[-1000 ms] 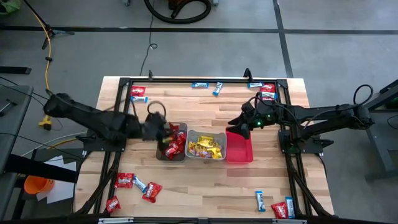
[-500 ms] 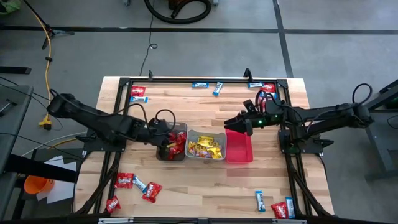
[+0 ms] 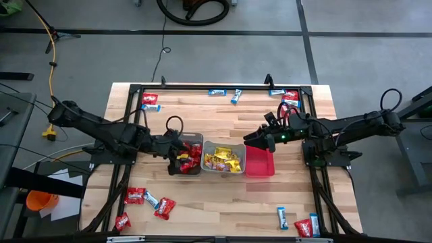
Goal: Sort candy
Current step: Put the red candy into the black bin
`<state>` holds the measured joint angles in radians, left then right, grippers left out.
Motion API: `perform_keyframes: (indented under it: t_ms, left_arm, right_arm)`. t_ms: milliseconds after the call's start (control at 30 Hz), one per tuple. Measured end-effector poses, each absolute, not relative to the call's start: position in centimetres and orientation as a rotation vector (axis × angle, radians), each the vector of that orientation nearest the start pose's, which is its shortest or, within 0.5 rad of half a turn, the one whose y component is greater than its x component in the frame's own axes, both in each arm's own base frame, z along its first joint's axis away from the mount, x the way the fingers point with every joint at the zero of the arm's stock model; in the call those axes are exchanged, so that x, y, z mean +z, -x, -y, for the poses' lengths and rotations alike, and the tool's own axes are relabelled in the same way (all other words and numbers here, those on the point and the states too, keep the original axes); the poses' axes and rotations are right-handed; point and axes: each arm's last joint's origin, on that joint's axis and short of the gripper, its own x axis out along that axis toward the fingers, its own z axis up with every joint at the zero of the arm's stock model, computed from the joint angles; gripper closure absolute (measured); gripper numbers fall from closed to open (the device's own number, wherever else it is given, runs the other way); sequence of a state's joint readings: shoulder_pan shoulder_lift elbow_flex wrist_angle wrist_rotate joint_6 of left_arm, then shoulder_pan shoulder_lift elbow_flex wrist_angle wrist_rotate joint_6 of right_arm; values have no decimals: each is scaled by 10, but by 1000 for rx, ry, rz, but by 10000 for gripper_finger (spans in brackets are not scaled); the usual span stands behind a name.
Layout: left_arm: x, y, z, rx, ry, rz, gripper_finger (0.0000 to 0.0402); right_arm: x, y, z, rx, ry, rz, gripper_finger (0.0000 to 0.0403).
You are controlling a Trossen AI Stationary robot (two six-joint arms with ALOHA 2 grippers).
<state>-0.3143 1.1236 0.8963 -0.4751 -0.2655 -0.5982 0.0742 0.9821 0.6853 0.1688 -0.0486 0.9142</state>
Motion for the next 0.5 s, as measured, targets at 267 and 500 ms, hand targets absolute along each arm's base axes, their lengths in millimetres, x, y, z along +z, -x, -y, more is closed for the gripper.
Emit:
perform_keyframes:
  t_ms: [267,500]
  left_arm:
    - [321,-241,68,77,350,-233,158]
    - [327,-247,52,76,326,-139,158]
  right_arm:
    - [297,-220,-18,57,-885,-172,139]
    - [297,-220,-19,103,-854,-191,139]
